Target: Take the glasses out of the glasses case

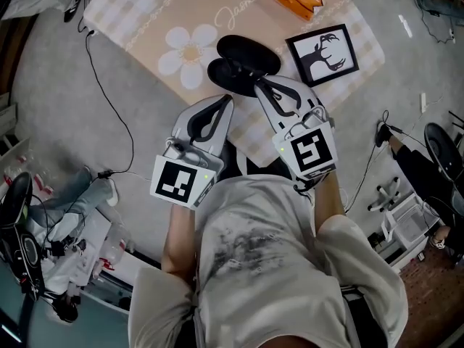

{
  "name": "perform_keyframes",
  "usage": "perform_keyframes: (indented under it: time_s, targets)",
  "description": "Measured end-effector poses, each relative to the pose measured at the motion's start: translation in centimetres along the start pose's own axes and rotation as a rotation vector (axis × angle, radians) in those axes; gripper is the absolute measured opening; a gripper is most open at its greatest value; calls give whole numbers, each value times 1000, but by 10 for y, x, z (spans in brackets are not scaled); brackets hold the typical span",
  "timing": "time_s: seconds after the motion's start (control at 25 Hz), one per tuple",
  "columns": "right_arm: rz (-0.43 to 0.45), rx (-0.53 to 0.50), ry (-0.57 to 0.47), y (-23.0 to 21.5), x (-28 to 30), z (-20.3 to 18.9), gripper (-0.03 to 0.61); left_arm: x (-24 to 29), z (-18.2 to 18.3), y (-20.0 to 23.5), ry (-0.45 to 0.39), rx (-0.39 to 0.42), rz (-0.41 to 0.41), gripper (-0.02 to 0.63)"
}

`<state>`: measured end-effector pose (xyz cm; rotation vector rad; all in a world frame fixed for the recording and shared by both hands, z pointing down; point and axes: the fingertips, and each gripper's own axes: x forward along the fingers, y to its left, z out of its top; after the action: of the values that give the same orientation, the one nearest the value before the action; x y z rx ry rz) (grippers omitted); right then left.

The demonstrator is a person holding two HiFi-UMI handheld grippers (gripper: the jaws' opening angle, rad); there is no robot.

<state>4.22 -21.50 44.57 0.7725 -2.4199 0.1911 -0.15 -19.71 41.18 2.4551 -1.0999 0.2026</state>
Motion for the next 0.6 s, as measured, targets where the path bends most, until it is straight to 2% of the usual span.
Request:
perform_keyframes:
  time_s: [0.08,0.12,0.36,0.6]
  targets:
    - [7,-7,15,1,4,-5,30,1,-4,1,7,-4,2,5]
    - [10,-11,23,2,6,-8,63,2,-6,2,10,-5,3,5]
    - [20,-32,61,3,19,-23,71,7,-16,6,17,-13,8,5]
    - [20,-98,126,1,33,-40,83,11,-29,10,39,-26,11,5]
